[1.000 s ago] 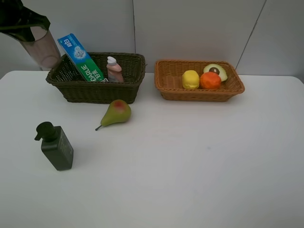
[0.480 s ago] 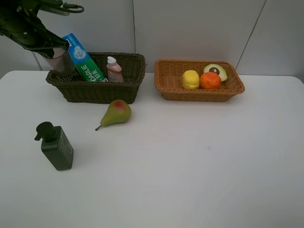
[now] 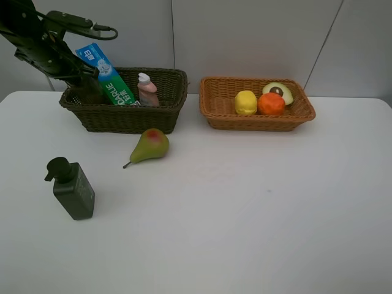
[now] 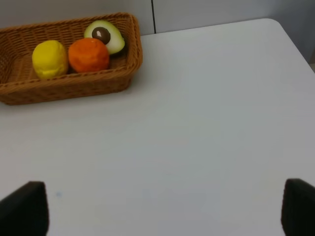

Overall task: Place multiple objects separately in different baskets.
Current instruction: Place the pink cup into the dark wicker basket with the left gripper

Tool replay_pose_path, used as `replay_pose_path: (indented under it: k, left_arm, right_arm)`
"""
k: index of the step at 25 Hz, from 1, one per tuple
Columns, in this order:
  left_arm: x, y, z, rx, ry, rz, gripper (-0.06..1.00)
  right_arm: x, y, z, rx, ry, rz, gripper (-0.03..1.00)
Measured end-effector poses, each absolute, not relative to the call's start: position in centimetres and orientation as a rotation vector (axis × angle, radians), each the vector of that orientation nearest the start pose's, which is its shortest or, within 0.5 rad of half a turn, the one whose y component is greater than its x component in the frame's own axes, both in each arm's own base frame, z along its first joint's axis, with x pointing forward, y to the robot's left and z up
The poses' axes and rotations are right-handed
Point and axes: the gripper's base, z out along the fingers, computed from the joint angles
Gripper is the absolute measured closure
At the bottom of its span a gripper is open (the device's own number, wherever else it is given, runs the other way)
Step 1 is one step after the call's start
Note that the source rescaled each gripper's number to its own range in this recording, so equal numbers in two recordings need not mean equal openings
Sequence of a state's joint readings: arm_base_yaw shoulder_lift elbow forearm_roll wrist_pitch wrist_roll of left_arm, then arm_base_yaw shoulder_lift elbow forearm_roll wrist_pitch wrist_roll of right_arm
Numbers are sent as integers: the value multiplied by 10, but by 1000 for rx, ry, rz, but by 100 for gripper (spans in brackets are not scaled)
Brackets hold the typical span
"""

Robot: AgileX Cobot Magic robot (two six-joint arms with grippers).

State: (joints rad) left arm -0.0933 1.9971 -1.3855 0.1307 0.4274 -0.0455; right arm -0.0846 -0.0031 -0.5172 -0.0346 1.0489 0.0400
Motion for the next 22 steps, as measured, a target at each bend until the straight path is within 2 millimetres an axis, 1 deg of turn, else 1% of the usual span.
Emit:
replay_pose_path:
  k: [4,10,18,22]
  left_arm:
    - [436,-34,176,206,2490,70,94]
    - [441,-31,173,211,2449,77,94]
    - [445,-32,154,219,2461,73,94]
    - [445,-32,154,219,2460,73,94]
  right_arm:
    - [-7,-2,283,127,2008,-70,-3]
    - [-7,-2,283,127,2008,-70,-3]
    - [-7,-2,283,127,2008,-69,-3]
    - [-7,-2,283,127,2008,-69,-3]
